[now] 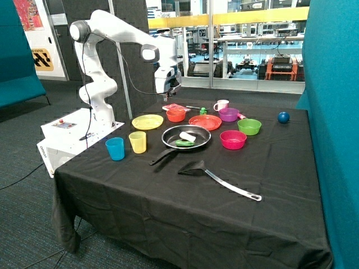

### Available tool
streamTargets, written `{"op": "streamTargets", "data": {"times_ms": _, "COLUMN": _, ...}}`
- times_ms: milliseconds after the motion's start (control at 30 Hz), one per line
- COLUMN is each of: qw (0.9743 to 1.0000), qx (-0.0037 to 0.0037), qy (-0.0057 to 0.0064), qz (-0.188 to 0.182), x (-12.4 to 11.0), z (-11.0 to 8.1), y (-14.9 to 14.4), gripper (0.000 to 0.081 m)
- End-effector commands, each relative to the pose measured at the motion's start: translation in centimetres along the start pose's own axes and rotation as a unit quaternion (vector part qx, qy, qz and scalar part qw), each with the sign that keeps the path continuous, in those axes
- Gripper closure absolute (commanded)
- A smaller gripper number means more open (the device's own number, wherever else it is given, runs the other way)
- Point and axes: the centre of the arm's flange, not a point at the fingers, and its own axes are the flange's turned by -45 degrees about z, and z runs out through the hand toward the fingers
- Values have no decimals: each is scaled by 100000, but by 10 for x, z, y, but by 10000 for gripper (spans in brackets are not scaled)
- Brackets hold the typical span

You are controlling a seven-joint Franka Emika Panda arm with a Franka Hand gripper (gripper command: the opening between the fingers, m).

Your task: Serve the vegetables in different plates

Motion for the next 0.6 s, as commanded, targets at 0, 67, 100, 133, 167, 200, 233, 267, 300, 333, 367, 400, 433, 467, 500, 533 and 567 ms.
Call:
{"op": "streamTargets", "data": {"times_ms": 0, "qw": 99819, "qx": -375, "qy": -72, "qz": -6007, "x": 2, "z": 0, "y": -1, "gripper": 0}}
{"op": "streamTargets", "data": {"times_ms": 67, "qw": 99832, "qx": -375, "qy": -71, "qz": -5775, "x": 5, "z": 1, "y": 0, "gripper": 0}}
{"op": "streamTargets", "data": {"times_ms": 100, "qw": 99836, "qx": -375, "qy": -71, "qz": -5706, "x": 5, "z": 2, "y": 0, "gripper": 47}}
{"op": "streamTargets", "data": {"times_ms": 133, "qw": 99838, "qx": -375, "qy": -71, "qz": -5681, "x": 6, "z": 2, "y": 1, "gripper": 256}}
{"op": "streamTargets", "data": {"times_ms": 167, "qw": 99848, "qx": -375, "qy": -70, "qz": -5506, "x": 7, "z": 2, "y": 1, "gripper": 361}}
{"op": "streamTargets", "data": {"times_ms": 200, "qw": 99850, "qx": -375, "qy": -70, "qz": -5468, "x": 8, "z": 2, "y": 2, "gripper": 412}}
{"op": "streamTargets", "data": {"times_ms": 233, "qw": 99859, "qx": -376, "qy": -69, "qz": -5289, "x": 9, "z": 2, "y": 2, "gripper": 438}}
{"op": "streamTargets", "data": {"times_ms": 267, "qw": 99865, "qx": -376, "qy": -69, "qz": -5183, "x": 10, "z": 2, "y": 3, "gripper": 452}}
{"op": "streamTargets", "data": {"times_ms": 300, "qw": 99868, "qx": -376, "qy": -69, "qz": -5127, "x": 11, "z": 2, "y": 3, "gripper": 459}}
{"op": "streamTargets", "data": {"times_ms": 333, "qw": 99880, "qx": -376, "qy": -68, "qz": -4886, "x": 12, "z": 2, "y": 4, "gripper": 461}}
{"op": "streamTargets", "data": {"times_ms": 367, "qw": 99889, "qx": -376, "qy": -67, "qz": -4698, "x": 13, "z": 2, "y": 5, "gripper": 463}}
{"op": "streamTargets", "data": {"times_ms": 400, "qw": 99899, "qx": -376, "qy": -66, "qz": -4479, "x": 14, "z": 3, "y": 5, "gripper": 463}}
{"op": "streamTargets", "data": {"times_ms": 433, "qw": 99910, "qx": -376, "qy": -65, "qz": -4215, "x": 15, "z": 3, "y": 6, "gripper": 463}}
{"op": "streamTargets", "data": {"times_ms": 467, "qw": 99919, "qx": -376, "qy": -64, "qz": -3997, "x": 16, "z": 4, "y": 7, "gripper": 463}}
{"op": "streamTargets", "data": {"times_ms": 500, "qw": 99929, "qx": -377, "qy": -63, "qz": -3735, "x": 17, "z": 4, "y": 8, "gripper": 463}}
{"op": "streamTargets", "data": {"times_ms": 533, "qw": 99943, "qx": -377, "qy": -62, "qz": -3343, "x": 19, "z": 5, "y": 9, "gripper": 463}}
{"op": "streamTargets", "data": {"times_ms": 567, "qw": 99954, "qx": -377, "qy": -61, "qz": -3019, "x": 20, "z": 6, "y": 10, "gripper": 462}}
